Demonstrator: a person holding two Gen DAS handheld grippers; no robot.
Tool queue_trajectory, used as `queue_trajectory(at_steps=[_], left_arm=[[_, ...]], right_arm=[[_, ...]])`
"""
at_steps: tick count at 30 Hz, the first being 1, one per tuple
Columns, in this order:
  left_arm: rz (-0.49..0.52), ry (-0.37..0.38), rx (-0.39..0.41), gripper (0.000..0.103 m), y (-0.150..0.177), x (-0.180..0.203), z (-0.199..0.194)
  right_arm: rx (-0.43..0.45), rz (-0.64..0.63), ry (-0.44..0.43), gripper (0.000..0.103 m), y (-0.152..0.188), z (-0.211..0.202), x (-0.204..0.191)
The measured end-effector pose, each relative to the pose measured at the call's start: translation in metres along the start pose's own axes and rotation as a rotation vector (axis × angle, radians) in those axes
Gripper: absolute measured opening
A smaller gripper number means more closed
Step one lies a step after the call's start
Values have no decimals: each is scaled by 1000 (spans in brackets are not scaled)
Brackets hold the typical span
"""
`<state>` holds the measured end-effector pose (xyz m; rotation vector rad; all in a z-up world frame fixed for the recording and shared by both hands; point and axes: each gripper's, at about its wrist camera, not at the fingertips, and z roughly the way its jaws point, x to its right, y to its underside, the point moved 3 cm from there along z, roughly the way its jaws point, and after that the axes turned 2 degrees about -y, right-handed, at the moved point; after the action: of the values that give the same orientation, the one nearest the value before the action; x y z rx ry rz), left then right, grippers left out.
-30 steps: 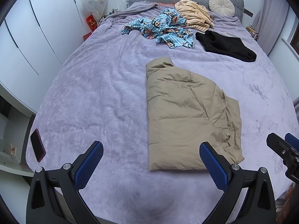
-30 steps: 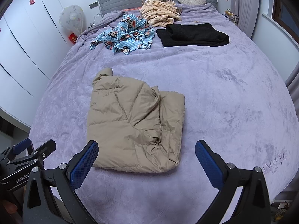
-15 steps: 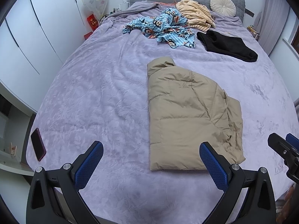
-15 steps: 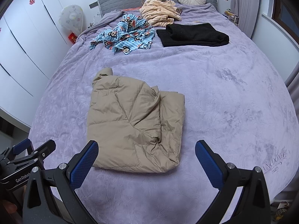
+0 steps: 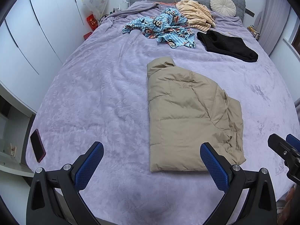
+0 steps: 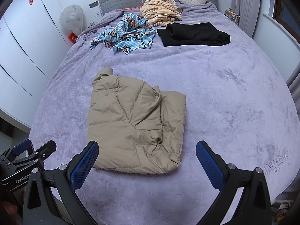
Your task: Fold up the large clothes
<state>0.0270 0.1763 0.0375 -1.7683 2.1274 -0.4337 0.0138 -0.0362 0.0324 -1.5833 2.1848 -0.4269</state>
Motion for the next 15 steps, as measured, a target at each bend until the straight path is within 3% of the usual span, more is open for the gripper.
queue_trajectory(at_steps=[15], left_arm=[[-2, 5, 6, 103, -2, -2, 1]], right_arm=[[-7, -8, -1, 103, 7, -3, -2]])
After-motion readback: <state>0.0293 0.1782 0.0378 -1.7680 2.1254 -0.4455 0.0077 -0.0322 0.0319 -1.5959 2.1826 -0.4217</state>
